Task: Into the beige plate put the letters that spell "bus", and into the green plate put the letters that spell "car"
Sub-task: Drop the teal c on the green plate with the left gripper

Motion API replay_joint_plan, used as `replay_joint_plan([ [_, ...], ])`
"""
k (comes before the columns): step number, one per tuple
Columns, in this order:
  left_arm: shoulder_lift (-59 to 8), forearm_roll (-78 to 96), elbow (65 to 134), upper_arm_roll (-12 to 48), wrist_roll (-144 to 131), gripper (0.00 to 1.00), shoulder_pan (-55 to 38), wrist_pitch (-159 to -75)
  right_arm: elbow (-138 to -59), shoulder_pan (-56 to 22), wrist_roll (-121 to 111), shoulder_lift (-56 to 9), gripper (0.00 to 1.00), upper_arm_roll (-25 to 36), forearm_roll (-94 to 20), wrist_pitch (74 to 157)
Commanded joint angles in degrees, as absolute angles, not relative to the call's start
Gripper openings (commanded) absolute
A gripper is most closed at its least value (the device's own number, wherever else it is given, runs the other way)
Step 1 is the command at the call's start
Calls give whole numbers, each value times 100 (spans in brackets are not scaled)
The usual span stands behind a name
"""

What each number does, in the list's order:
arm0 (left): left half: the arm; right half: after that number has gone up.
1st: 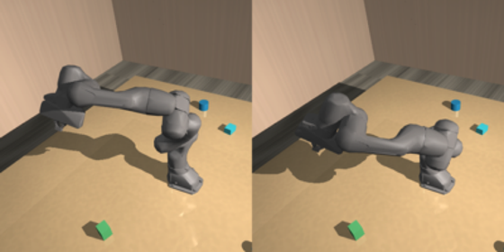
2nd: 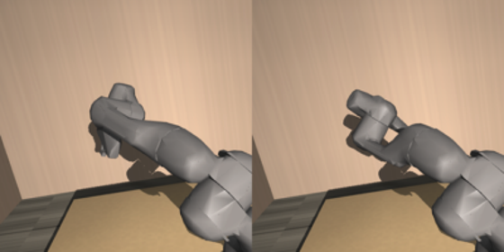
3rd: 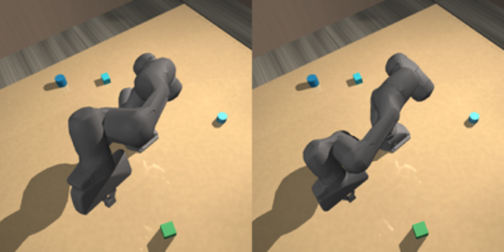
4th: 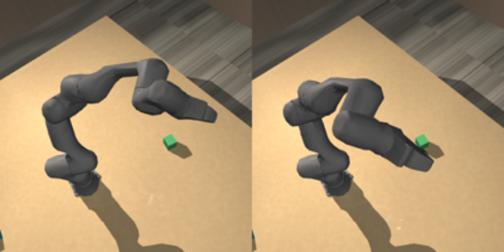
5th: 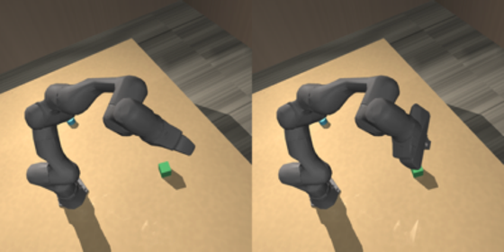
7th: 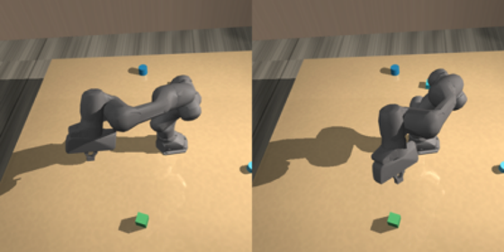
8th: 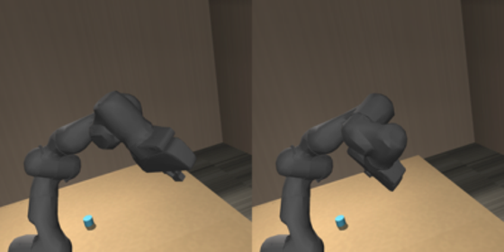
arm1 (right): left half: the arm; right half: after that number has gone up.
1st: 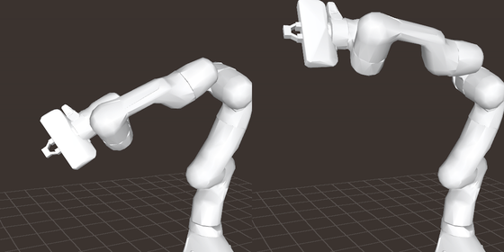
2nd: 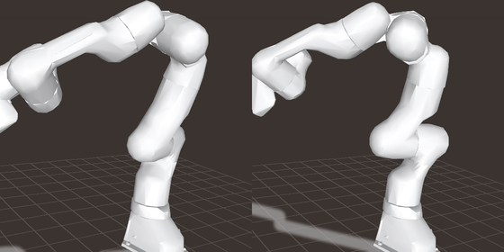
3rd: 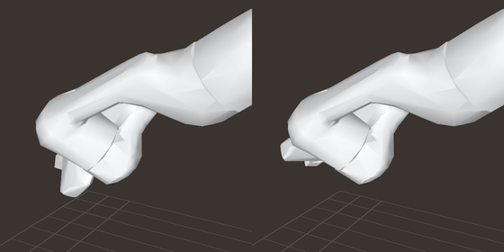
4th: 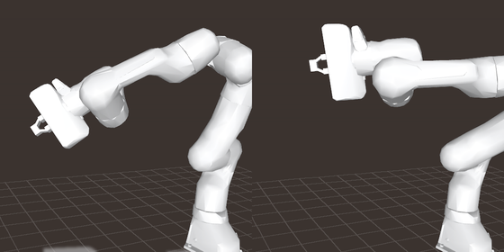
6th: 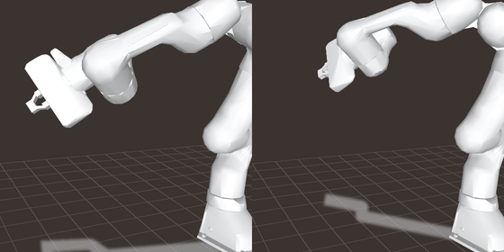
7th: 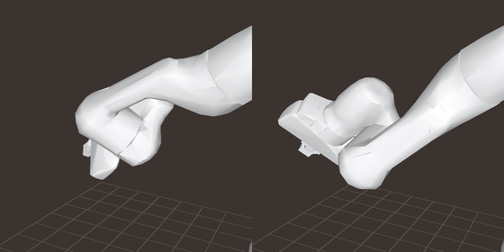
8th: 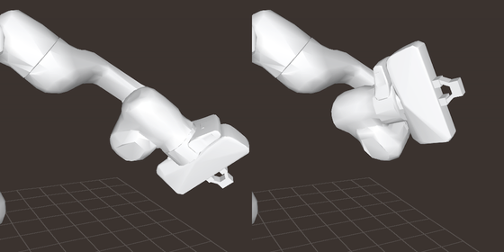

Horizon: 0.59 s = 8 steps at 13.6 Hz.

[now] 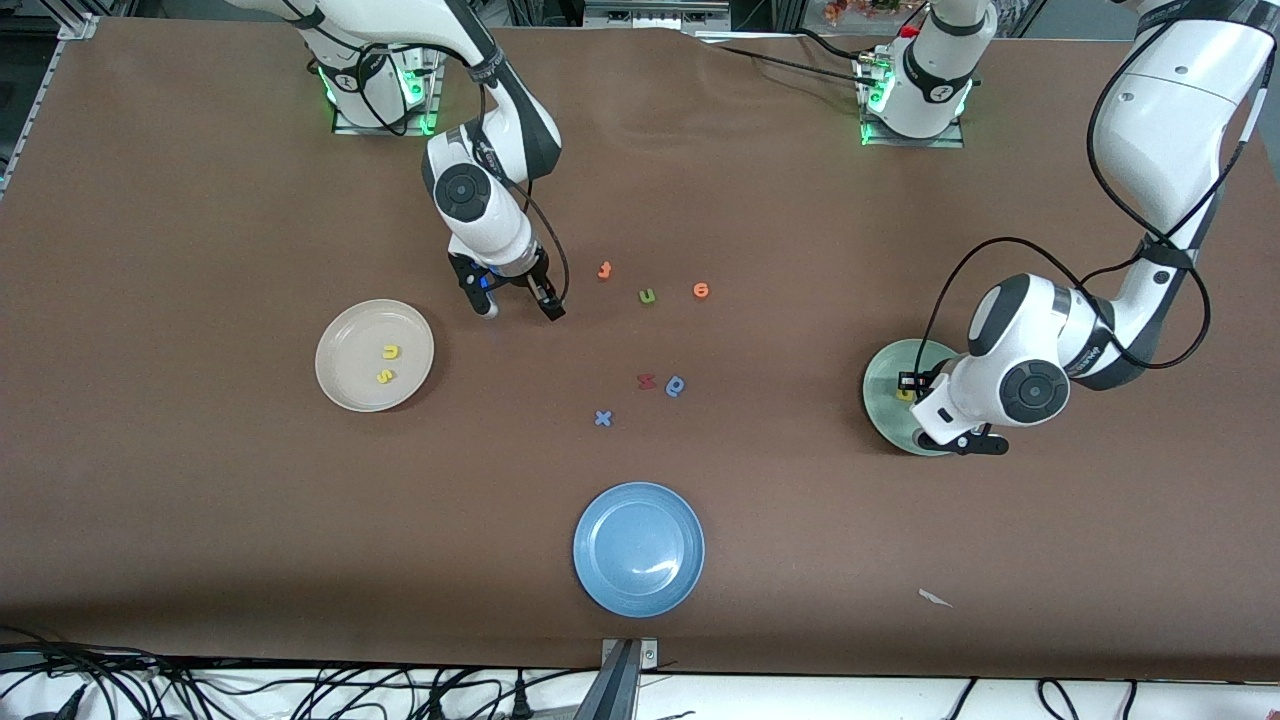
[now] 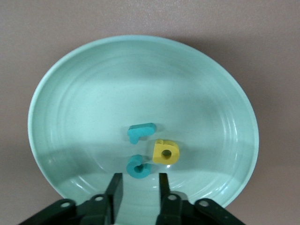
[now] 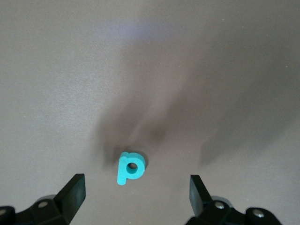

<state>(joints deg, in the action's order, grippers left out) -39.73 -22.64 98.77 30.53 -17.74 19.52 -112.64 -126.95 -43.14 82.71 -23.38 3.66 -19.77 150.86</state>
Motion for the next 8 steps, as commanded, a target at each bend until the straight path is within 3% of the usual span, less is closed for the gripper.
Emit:
replay_joint_plan([
  [1,-3815,-2461,9835,3146,-1740,100,1978,-11224,-12823,-4368,8314,-2346,98,325,-1846,15214],
  [8,-2463,-1945,9564,3876,-1749,100,1995,-10197,-12700,-4403,8315,-2522,98,430,-1652,15214],
])
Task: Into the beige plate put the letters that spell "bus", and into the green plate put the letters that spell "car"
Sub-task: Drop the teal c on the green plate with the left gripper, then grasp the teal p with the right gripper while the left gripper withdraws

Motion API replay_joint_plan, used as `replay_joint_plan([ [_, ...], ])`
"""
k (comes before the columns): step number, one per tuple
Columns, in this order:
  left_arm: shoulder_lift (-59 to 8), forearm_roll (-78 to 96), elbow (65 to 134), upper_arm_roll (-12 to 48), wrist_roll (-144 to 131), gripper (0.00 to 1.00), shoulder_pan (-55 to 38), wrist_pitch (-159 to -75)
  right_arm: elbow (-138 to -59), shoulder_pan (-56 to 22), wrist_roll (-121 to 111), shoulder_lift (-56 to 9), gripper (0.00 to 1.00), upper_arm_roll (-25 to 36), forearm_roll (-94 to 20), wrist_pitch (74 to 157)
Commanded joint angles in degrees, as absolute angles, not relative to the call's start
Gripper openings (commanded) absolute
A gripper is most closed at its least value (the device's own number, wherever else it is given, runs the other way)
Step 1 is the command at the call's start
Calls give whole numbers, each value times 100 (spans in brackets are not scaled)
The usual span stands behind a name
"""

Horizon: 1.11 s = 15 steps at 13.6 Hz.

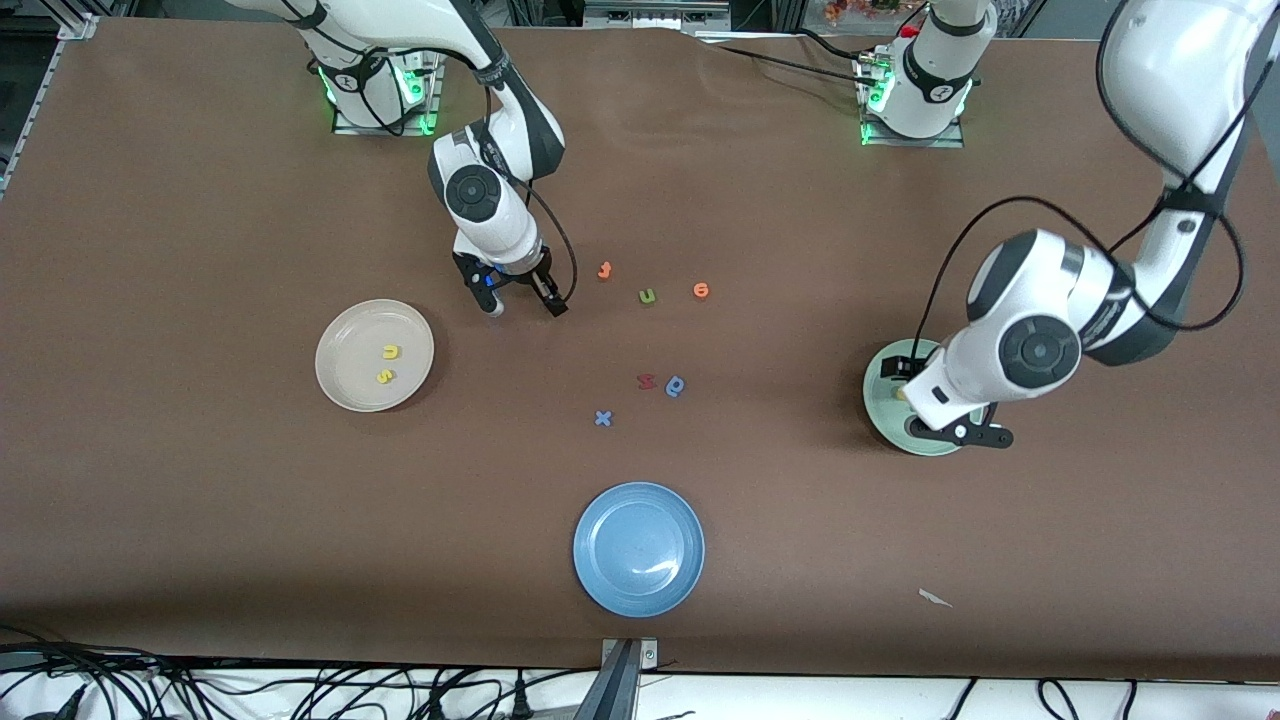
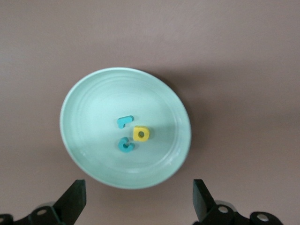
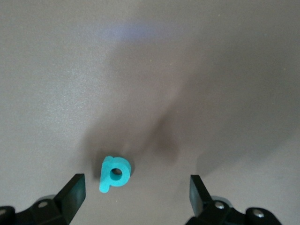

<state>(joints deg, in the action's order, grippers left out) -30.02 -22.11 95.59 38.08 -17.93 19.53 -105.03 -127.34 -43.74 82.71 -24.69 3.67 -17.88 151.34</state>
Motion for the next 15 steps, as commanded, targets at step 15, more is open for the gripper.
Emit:
replay_joint_plan([
  [15,-917,-70,8661,862,316,100,106,-9163,-12331,-4658,8288,-2830,68,633,-1635,15161],
])
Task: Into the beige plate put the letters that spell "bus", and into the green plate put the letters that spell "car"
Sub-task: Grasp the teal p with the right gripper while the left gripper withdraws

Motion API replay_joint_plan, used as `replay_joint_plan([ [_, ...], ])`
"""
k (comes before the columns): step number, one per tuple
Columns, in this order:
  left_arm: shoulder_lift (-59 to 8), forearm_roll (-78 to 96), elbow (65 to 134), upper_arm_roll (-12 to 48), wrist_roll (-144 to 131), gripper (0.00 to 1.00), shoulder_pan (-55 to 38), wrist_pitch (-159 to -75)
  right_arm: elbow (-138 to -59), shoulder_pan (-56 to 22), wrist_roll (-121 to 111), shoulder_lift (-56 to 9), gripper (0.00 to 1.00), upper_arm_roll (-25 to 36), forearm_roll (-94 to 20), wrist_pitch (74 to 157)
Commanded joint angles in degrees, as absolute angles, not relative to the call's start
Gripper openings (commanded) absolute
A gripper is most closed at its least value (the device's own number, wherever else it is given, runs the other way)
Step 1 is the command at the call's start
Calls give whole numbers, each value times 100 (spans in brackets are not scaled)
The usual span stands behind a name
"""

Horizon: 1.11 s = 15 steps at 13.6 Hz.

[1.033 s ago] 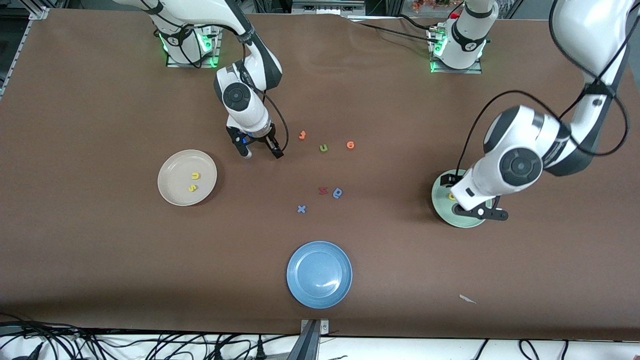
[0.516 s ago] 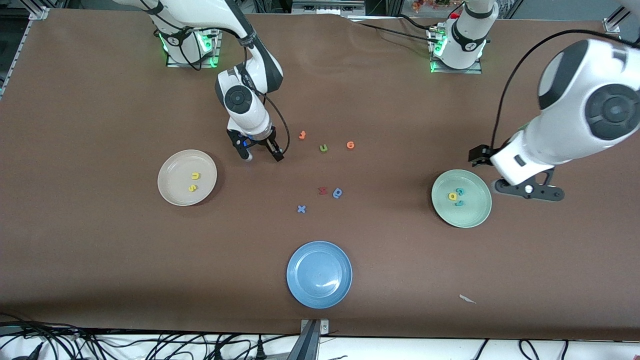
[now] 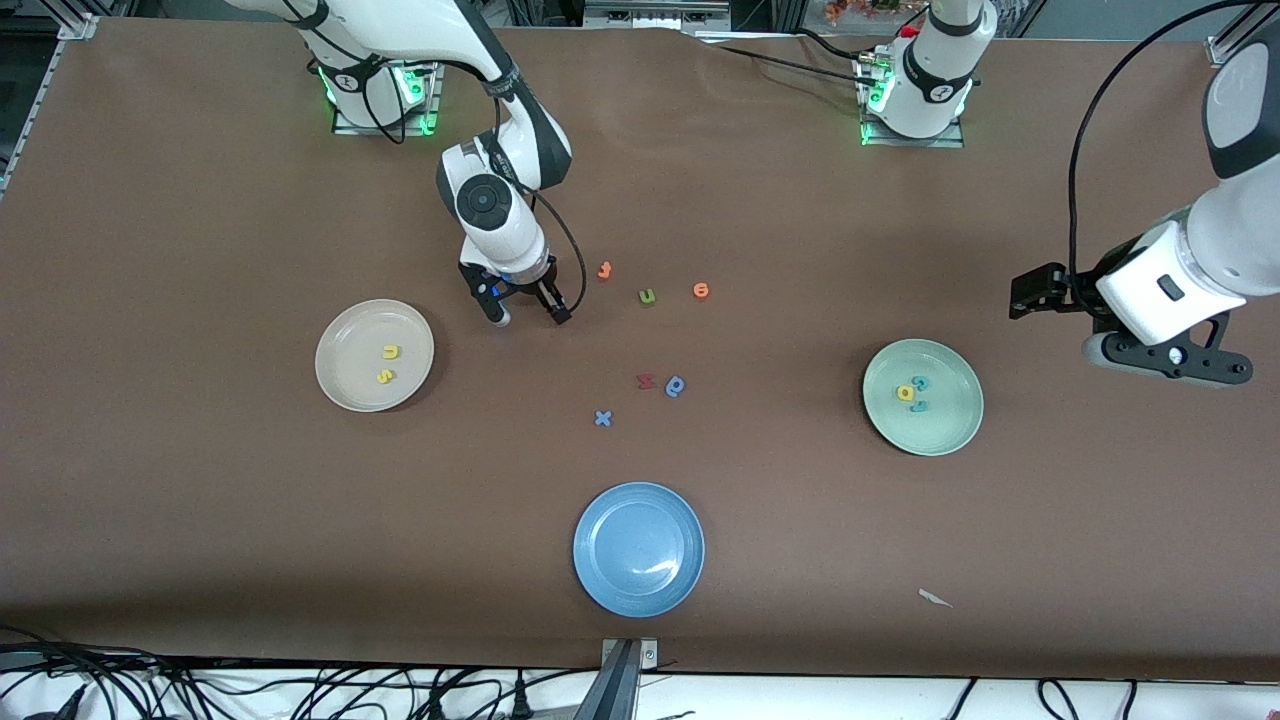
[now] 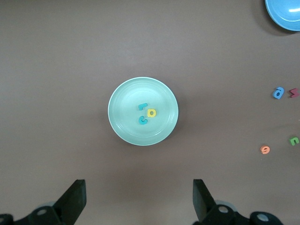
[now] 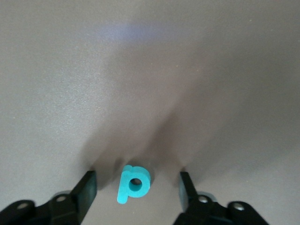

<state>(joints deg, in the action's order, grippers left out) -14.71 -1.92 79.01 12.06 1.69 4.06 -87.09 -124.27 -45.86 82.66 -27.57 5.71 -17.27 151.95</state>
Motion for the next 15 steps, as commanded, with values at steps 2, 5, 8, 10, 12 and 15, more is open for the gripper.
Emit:
replay_joint_plan([
  [2,-337,-44,9611,643,325,100,-139,-9850,-12331,-4676,8271,-2830,61,642,-1635,15161],
  [5,60,-35,9887,501,290,100,-255,-9827,-12331,-4693,8262,-2830,51,642,-1626,15161],
  [8,211,174,9652,527,255,100,-194,-9406,-12331,-4693,8271,-2839,41,642,-1477,15161],
  [10,193,299,9414,527,237,100,-193,-9220,-12331,-4693,8262,-2839,32,642,-1468,15161],
  [12,185,308,9360,501,237,100,-193,-9141,-12331,-4693,8262,-2839,25,642,-1415,15161],
  [15,149,255,9325,492,237,100,-193,-9001,-12331,-4693,8253,-2839,19,642,-1389,15161],
])
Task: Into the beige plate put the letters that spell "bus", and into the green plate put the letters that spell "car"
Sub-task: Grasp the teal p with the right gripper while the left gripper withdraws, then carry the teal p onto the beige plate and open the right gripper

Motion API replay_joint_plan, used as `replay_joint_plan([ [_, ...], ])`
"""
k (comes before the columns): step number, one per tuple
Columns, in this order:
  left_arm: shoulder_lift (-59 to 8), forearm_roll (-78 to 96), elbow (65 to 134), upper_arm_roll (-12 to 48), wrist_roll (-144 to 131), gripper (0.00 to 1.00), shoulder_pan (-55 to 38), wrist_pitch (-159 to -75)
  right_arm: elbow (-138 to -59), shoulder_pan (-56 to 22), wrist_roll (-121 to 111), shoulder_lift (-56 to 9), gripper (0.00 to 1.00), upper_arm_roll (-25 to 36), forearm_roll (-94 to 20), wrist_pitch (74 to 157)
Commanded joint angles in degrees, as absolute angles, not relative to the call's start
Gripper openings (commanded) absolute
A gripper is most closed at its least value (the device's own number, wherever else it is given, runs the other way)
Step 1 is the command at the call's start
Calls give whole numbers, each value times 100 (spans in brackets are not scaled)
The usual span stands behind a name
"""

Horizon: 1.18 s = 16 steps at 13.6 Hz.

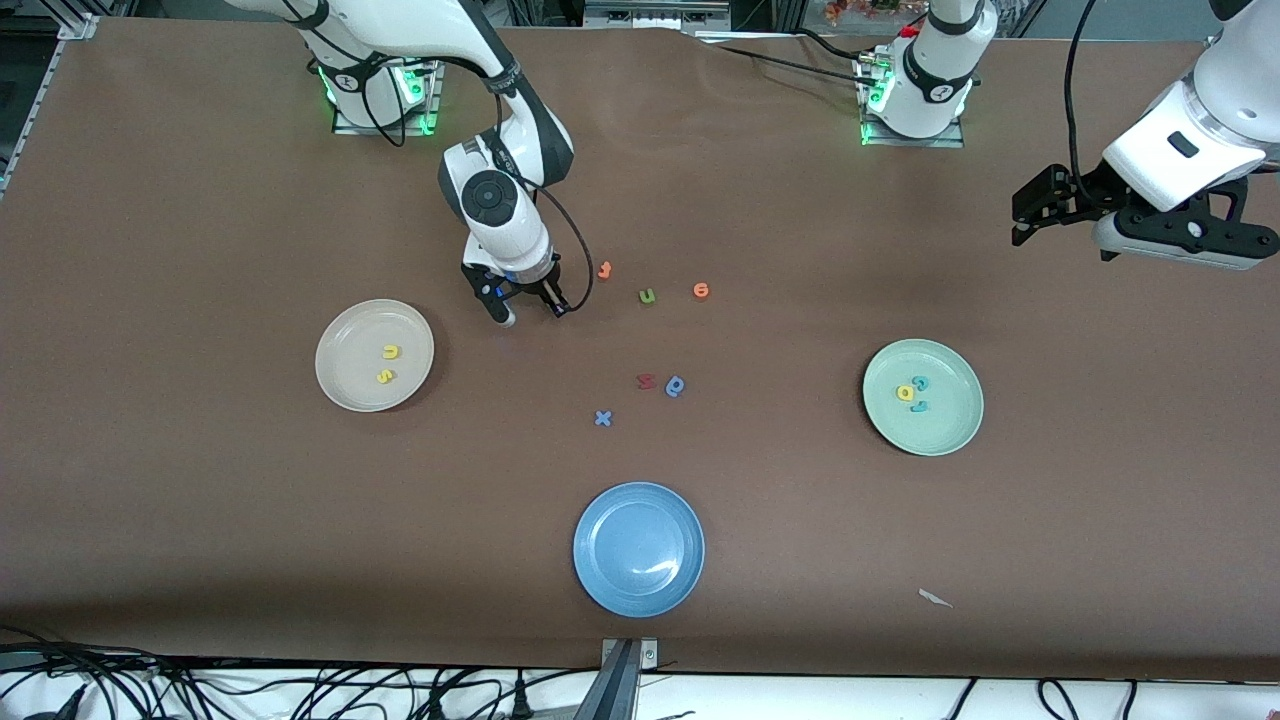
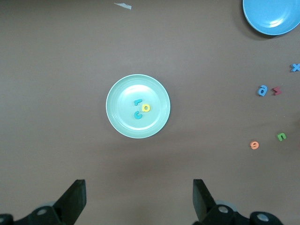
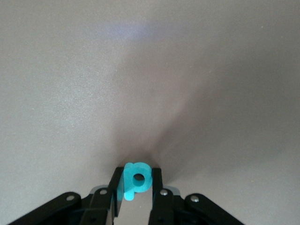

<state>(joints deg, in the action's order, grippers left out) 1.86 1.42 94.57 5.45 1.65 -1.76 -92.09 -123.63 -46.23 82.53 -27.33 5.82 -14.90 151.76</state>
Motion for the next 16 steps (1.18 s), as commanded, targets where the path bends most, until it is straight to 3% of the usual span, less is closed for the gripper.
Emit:
replay_joint_plan([
  [1,158,298,9221,501,237,100,-185,-8852,-12314,-4685,8166,-2821,15,642,-1363,15144],
  [3,106,255,9044,545,-15,100,-193,-8596,-12252,-4588,7877,-2638,10,642,-1258,14768],
  [9,9,316,9044,571,-273,100,-193,-8613,-12286,-3483,5710,-1777,8,642,-783,13476],
  [16,-18,237,9053,809,-255,100,-176,-8631,-12683,-1646,2385,-1353,8,633,-264,13368],
])
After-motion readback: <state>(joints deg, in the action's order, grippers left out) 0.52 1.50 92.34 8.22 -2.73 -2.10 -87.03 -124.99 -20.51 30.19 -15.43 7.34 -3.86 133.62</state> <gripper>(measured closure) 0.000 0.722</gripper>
